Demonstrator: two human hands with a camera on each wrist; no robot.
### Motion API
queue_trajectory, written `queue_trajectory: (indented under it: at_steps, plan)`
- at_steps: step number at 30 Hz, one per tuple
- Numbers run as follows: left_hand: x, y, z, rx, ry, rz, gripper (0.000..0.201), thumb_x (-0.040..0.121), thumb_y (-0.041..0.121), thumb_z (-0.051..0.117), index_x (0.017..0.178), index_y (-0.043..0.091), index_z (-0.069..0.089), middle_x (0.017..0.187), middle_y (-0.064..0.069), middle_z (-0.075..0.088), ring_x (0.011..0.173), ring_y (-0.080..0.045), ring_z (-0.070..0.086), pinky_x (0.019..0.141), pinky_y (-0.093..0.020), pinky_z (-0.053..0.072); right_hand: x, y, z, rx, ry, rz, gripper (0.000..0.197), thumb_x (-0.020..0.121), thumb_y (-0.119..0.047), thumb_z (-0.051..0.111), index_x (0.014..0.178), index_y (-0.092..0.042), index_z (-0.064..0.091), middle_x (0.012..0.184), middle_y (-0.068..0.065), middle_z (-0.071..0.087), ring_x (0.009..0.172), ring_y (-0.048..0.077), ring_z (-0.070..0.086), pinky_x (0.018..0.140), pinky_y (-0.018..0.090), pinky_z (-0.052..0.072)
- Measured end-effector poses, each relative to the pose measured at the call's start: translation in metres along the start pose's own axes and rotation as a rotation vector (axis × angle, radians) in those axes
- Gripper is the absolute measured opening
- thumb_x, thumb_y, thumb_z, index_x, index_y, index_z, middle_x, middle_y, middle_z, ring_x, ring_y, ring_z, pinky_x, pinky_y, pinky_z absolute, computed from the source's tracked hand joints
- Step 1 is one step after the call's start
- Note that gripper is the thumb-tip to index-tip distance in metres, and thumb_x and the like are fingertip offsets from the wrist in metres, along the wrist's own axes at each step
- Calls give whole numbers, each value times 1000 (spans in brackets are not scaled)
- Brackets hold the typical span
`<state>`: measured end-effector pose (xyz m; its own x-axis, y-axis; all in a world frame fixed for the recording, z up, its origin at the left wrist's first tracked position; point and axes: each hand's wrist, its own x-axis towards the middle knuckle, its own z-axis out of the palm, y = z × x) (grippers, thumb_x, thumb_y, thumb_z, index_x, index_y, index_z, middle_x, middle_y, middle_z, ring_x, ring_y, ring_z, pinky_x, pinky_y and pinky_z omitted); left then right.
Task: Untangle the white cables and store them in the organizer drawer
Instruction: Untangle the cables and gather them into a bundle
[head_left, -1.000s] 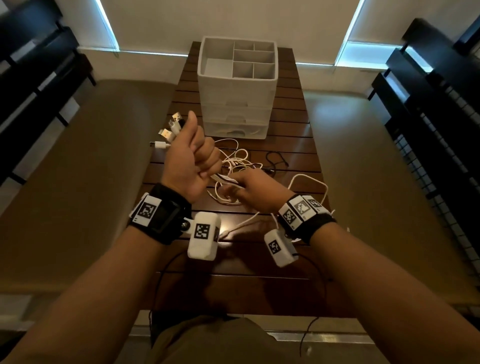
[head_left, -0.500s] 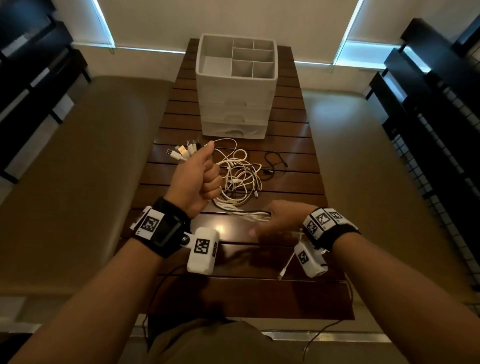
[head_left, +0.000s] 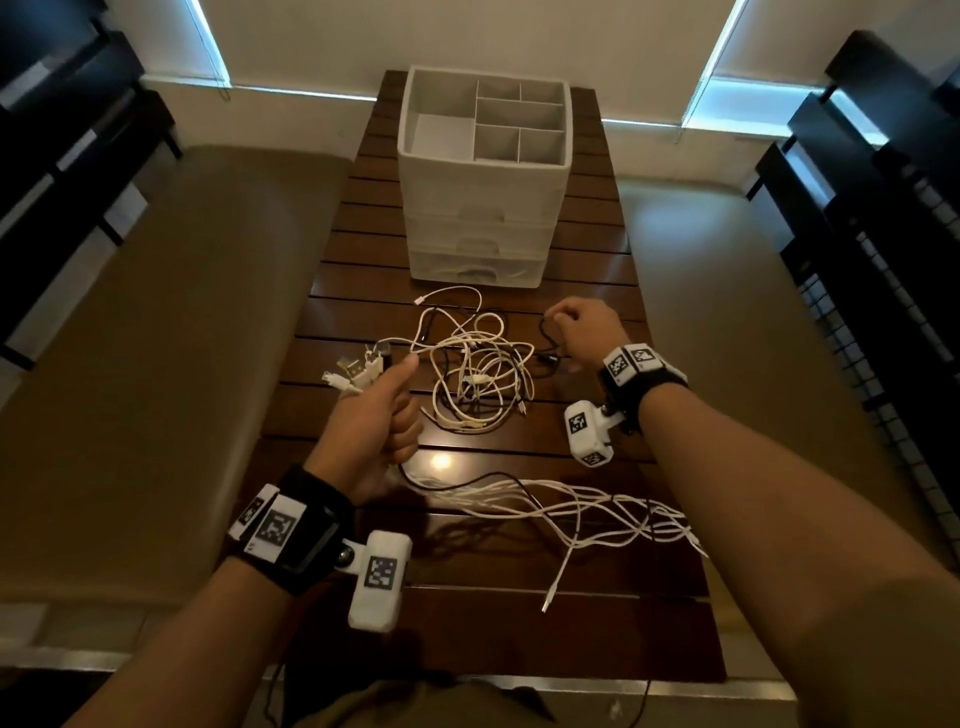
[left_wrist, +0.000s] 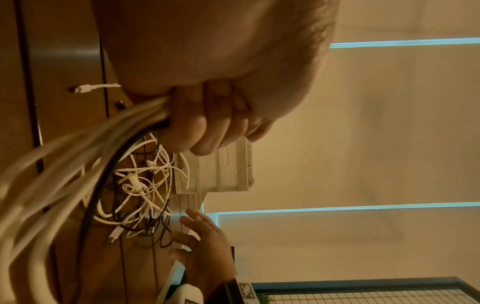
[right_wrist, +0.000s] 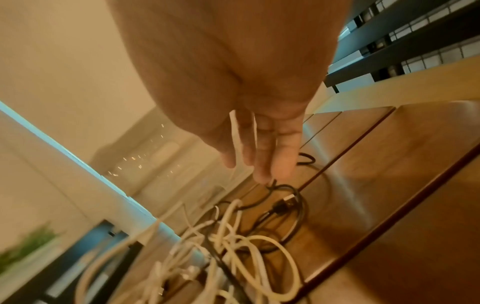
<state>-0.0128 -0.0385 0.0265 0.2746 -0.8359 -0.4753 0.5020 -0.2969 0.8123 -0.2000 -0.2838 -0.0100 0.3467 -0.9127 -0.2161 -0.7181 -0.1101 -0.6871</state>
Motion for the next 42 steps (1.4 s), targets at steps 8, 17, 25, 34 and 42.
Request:
queue_trajectory:
  at_steps: [8,17,25,34,42]
  plan:
    - [-4,2,-1,67,3,-2,55,104,42,56,61,24,28,55,0,16,45,-13,14,42,-24,10,32,23,31,-544,-140,86,19,100,-32,60,102,-14,66,99,8,73,84,29,71,82,40,61]
    - [-3,-2,-2,88,-10,5,54,103,43,57,60,24,30,55,0,17,45,-13,14,40,-20,14,34,29,54,-713,-146,-91,19,100,-26,61,118,-18,60,128,14,50,100,40,64,83,46,54]
    - [-3,1,7,49,-15,40,58,105,44,54,51,26,41,53,2,19,43,-11,14,40,-22,12,10,-36,-1,45,293,-293,7,99,-20,66,100,-17,59,94,0,67,80,15,65,68,24,55]
    - [-9,18,29,-15,68,225,55,97,58,57,59,24,36,55,4,23,44,-11,20,37,-20,21,-56,-105,-73,519,263,-519,9,97,-19,73,104,-14,73,97,8,69,74,15,65,59,29,58]
    - [-19,29,67,126,110,486,32,100,43,66,75,29,52,59,14,42,48,-2,37,47,-15,34,-119,-110,-55,314,-246,-564,11,96,-10,72,107,-10,72,85,14,72,60,17,63,54,33,54]
